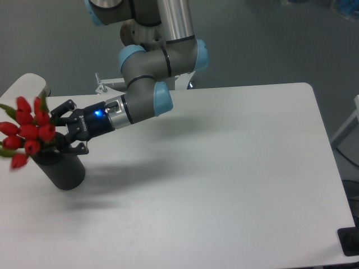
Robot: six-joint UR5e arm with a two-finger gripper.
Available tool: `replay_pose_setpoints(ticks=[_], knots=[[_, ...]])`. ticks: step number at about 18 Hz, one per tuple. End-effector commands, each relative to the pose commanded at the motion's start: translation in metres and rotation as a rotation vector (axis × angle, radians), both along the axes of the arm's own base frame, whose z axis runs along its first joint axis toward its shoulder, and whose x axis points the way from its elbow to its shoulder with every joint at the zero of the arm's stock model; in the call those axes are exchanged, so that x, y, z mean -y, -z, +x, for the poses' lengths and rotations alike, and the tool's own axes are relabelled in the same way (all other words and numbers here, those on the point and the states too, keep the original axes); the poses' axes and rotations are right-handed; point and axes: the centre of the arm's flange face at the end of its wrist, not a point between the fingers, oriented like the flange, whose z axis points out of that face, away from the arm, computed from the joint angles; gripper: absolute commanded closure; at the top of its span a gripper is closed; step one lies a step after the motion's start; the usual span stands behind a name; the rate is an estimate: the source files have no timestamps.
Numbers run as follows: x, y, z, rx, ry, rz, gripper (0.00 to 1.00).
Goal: Insert the flowers into the vase
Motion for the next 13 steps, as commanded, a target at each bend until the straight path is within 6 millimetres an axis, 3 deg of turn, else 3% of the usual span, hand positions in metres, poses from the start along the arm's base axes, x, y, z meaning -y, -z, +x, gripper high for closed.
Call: replay_pose_setpoints(ticks=[7, 10, 13], knots=[[0.016, -0.006, -0.024, -0.049, -0.051, 0.028, 0.00], [0.034, -0.011, -0.032, -0.195, -0.070, -0.006, 0.00], [0.053, -0.013, -0.059, -0.353, -0.107, -0.079, 0.00]])
